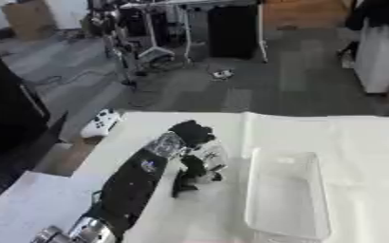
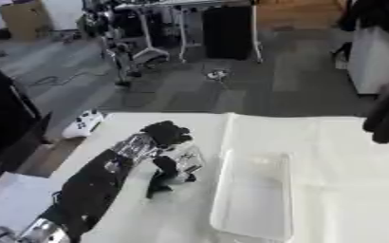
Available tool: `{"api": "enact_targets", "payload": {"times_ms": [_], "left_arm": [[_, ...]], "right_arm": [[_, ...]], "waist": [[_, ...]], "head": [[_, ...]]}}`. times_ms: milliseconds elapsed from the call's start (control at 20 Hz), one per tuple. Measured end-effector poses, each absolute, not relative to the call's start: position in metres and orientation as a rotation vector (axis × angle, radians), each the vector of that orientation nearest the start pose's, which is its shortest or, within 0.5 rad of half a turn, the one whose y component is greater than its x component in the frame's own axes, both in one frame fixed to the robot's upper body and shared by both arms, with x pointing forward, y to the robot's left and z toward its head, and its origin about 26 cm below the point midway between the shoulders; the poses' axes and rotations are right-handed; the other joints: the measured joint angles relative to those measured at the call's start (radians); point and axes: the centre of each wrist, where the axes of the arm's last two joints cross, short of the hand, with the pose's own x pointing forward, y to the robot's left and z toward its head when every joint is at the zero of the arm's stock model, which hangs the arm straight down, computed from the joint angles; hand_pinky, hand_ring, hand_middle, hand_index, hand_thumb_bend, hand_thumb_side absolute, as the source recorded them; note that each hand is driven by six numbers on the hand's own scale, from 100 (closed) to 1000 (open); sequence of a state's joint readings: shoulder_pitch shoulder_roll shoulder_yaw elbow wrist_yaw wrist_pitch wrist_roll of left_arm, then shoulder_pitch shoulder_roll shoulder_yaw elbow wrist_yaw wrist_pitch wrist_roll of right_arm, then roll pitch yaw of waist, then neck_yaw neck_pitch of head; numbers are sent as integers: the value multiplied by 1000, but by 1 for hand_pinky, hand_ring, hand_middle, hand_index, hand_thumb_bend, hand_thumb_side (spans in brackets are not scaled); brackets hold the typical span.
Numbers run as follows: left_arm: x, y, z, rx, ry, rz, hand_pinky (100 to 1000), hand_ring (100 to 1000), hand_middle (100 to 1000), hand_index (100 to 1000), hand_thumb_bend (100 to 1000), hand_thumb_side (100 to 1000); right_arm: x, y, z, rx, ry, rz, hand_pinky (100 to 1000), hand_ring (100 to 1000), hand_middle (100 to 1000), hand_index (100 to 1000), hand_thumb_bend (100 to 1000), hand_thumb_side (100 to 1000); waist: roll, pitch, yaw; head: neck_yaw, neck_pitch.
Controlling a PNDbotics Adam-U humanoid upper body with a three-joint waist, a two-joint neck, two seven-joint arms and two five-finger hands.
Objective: Pick up objects on the table and place them in the box.
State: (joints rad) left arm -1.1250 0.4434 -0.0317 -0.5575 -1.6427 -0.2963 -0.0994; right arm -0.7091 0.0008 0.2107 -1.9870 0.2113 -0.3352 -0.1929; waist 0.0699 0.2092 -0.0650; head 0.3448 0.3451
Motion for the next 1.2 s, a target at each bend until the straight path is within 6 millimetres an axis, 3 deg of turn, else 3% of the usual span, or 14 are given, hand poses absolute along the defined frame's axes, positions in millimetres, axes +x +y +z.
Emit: {"api": "enact_targets", "payload": {"times_ms": [700, 1200], "left_arm": [[508, 313, 197, 1362, -1053, -1736, 1000, 948, 954, 991, 456, 1000], [508, 315, 196, 1328, -1000, -1714, 1000, 867, 873, 937, 413, 1000]], "right_arm": [[294, -107, 294, -307, 3222, -201, 322, 299, 358, 499, 386, 1000], [294, -106, 293, -317, 3216, -210, 323, 298, 358, 499, 387, 1000]], "waist": [[0, 18, -13], [0, 22, -13]], "head": [[6, -6], [5, -8]]}}
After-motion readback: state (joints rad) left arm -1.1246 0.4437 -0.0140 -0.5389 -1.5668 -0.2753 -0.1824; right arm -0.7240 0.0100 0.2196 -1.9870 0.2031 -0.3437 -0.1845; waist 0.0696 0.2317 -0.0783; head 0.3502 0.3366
